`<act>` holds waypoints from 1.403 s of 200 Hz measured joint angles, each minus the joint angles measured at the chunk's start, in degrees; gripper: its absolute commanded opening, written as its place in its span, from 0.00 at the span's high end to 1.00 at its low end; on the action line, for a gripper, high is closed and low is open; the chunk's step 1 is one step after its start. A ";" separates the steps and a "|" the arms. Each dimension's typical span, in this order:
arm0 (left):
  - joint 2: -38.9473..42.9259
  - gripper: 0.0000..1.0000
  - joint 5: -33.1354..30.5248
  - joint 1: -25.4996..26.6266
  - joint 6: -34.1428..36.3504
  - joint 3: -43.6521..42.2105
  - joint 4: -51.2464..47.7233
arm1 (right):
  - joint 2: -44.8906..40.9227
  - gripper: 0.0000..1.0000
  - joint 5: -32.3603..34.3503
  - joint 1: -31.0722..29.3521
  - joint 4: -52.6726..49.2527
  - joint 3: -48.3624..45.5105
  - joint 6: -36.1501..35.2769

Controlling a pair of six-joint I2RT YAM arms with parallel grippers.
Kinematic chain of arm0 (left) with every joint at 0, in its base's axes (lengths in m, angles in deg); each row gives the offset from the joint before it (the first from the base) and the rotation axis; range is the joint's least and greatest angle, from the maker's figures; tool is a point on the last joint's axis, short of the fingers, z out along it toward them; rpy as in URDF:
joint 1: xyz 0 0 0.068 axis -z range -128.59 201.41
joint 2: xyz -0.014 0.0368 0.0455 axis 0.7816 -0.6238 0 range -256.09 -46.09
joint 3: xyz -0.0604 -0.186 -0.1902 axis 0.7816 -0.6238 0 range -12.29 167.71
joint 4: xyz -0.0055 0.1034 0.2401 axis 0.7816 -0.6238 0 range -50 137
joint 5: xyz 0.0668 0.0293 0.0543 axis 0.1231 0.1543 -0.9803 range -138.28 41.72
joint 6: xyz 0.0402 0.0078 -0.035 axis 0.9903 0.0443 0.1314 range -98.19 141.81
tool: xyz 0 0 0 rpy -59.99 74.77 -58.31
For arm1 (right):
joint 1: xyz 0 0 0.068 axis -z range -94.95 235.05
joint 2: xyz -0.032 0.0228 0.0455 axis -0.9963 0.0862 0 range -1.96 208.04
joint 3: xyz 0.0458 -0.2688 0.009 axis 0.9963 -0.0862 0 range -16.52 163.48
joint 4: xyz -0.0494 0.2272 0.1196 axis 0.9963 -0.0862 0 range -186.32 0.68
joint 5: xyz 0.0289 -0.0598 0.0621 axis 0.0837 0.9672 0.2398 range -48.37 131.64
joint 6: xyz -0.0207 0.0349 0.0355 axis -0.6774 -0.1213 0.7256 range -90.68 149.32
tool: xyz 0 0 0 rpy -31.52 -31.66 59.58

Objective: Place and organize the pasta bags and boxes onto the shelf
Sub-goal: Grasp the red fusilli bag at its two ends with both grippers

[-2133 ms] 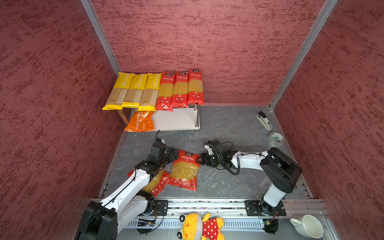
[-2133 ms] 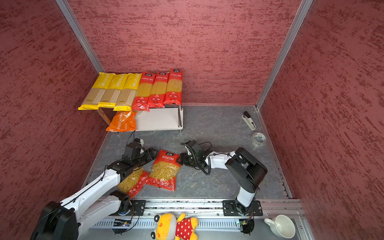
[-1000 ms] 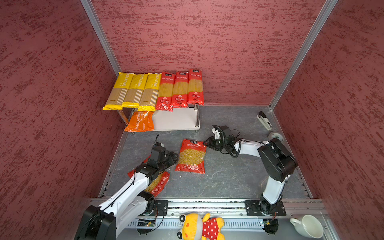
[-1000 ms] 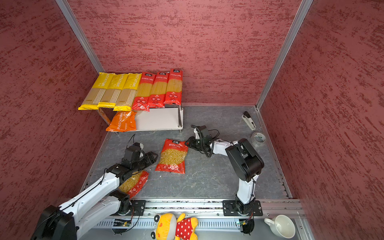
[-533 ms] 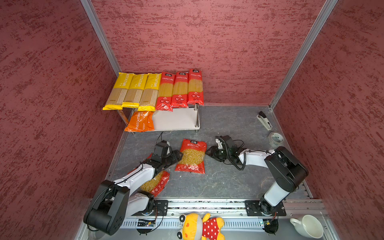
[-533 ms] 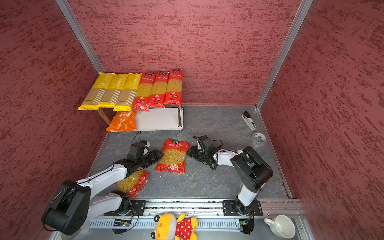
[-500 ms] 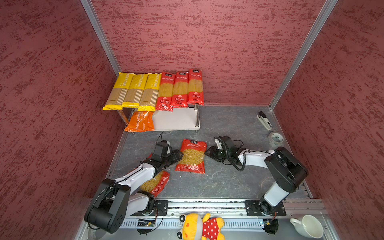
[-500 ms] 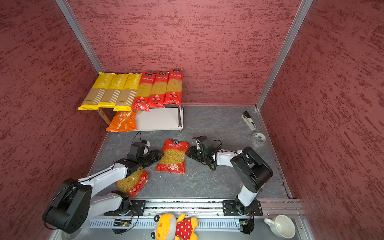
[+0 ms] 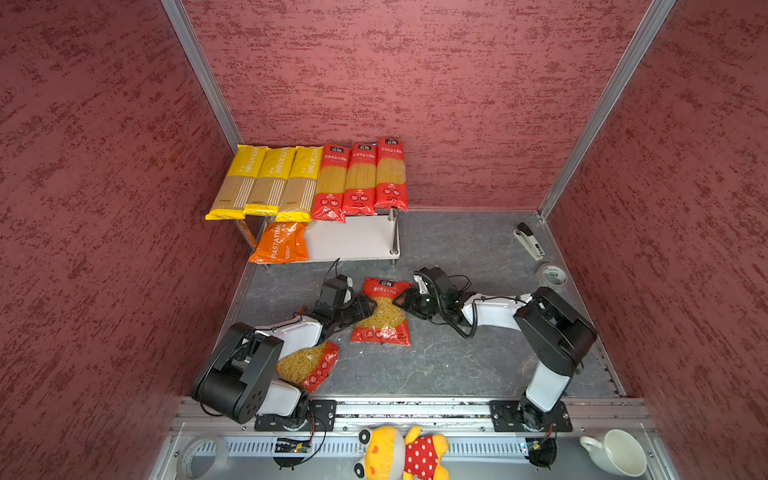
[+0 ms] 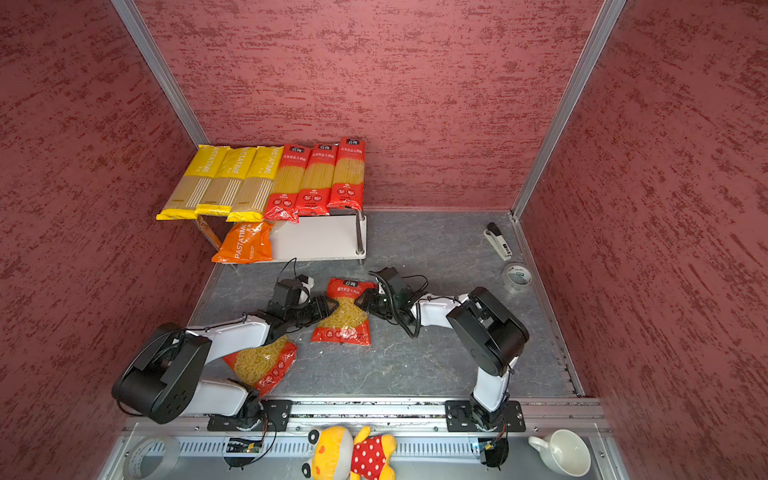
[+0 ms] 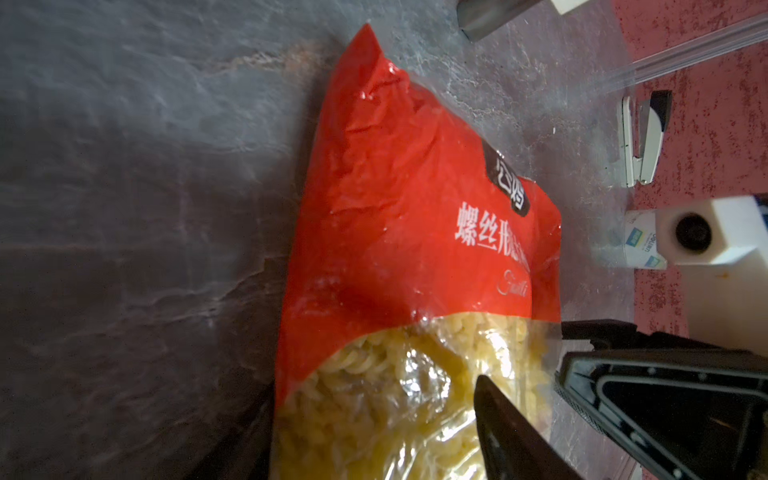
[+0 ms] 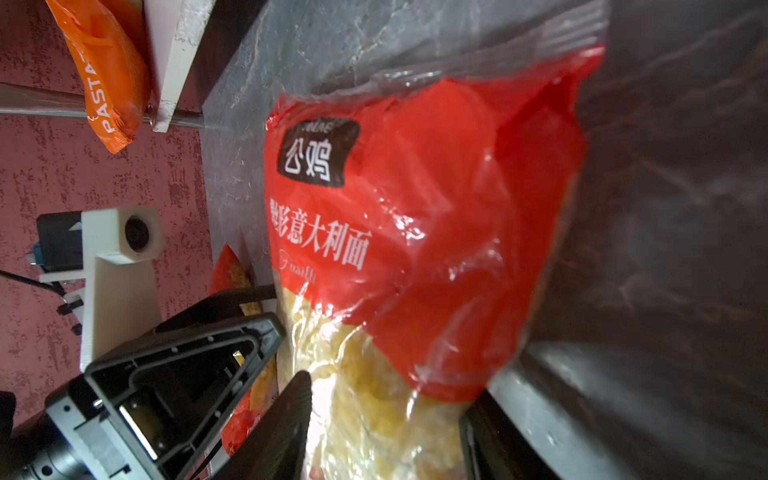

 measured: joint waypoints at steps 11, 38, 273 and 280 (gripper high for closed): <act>0.39 0.35 -0.11 0.61 -0.55 -0.02 0.33 | 0.15 0.45 -0.02 -0.07 -0.09 0.66 0.00; 3.89 0.35 0.02 1.46 -1.55 -0.39 0.35 | 0.13 0.45 -0.22 -0.09 0.00 1.36 -0.02; 1.42 0.63 -3.04 3.48 0.09 0.48 -1.97 | 2.80 0.67 -1.11 -0.87 -5.05 3.80 -4.33; 2.19 0.67 -3.06 3.48 0.31 0.46 -2.36 | 2.78 0.69 -1.18 -0.90 -4.90 3.80 -4.48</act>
